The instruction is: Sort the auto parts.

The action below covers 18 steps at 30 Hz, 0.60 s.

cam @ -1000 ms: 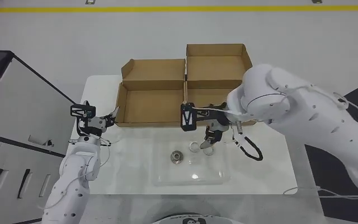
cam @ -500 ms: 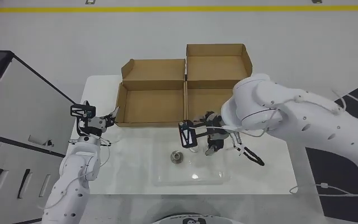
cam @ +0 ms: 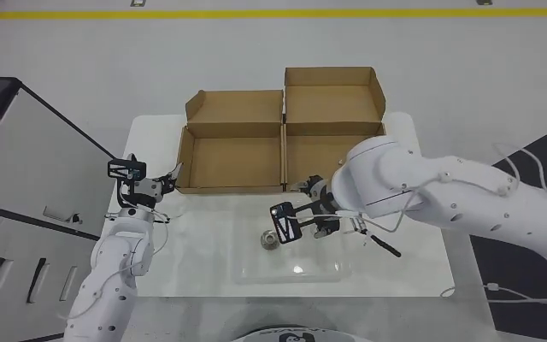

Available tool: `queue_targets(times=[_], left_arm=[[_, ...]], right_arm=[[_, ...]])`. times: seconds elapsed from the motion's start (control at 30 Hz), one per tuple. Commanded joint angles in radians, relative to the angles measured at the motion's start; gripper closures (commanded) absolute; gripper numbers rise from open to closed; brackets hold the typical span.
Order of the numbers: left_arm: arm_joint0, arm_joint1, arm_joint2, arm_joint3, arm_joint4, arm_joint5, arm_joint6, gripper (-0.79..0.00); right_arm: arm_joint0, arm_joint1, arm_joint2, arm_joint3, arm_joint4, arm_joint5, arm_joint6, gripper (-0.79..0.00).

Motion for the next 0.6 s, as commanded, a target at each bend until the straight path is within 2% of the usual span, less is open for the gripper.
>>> queue_targets(times=[0.0, 0.27, 0.57], left_arm=[[0.0, 0.0, 0.0, 0.0, 0.0, 0.0, 0.0, -0.785], [0.0, 0.0, 0.0, 0.0, 0.0, 0.0, 0.0, -0.785], [0.0, 0.0, 0.0, 0.0, 0.0, 0.0, 0.0, -0.785]], right_arm=[[-0.004, 0.0, 0.0, 0.001, -0.015, -0.006, -0.006, -0.785], [-0.035, 0.006, 0.0, -0.004, -0.14, -0.069, -0.069, -0.785], [-0.035, 0.006, 0.0, -0.004, -0.14, -0.069, -0.069, -0.785]])
